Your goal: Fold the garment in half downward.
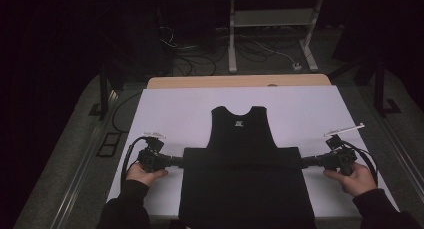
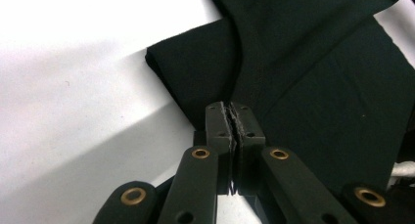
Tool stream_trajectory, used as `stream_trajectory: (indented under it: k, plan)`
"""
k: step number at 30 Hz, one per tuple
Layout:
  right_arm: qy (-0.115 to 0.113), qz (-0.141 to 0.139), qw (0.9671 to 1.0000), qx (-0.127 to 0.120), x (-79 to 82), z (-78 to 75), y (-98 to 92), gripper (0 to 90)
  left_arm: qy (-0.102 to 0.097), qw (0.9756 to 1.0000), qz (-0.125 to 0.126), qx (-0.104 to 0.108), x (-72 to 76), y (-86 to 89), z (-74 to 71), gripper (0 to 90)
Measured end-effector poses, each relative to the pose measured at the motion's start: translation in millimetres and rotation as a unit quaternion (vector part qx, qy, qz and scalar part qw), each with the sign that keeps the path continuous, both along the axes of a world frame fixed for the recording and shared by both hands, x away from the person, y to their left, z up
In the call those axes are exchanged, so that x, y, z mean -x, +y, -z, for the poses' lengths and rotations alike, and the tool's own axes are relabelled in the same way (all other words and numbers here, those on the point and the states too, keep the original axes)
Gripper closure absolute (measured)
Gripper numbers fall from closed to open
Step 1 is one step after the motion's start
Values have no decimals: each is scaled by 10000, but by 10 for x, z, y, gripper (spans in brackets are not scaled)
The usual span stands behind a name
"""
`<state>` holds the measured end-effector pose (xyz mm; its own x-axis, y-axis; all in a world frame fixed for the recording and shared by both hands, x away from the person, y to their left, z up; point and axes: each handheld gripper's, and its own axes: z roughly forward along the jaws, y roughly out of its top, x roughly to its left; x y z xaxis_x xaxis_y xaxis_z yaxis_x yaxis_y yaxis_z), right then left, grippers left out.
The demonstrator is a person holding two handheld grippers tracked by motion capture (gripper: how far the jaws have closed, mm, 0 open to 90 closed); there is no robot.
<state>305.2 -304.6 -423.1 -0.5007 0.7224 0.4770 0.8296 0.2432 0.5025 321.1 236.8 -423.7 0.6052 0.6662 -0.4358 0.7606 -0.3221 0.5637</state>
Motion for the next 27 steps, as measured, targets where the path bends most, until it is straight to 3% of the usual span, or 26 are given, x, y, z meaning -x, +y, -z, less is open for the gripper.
stream_trajectory:
  k: [13, 20, 25, 26, 27]
  plan:
    - [183, -99, 9998, 40, 55, 38, 21, 836, 94, 9998, 102, -130, 23, -30, 15, 867]
    - [155, -177, 9997, 64, 52, 60, 36, 825, -36, 9994, 224, -256, 45, -79, 25, 854]
    - [42, -249, 9997, 63, 63, 55, 63, 771, -88, 9985, 321, -432, 69, -125, 42, 707]
    - [-73, -257, 9996, 94, 75, 43, 80, 699, -85, 9983, 323, -475, 70, -132, 39, 660]
    - [-73, -257, 9996, 94, 75, 43, 80, 699, -83, 9984, 312, -466, 74, -139, 37, 660]
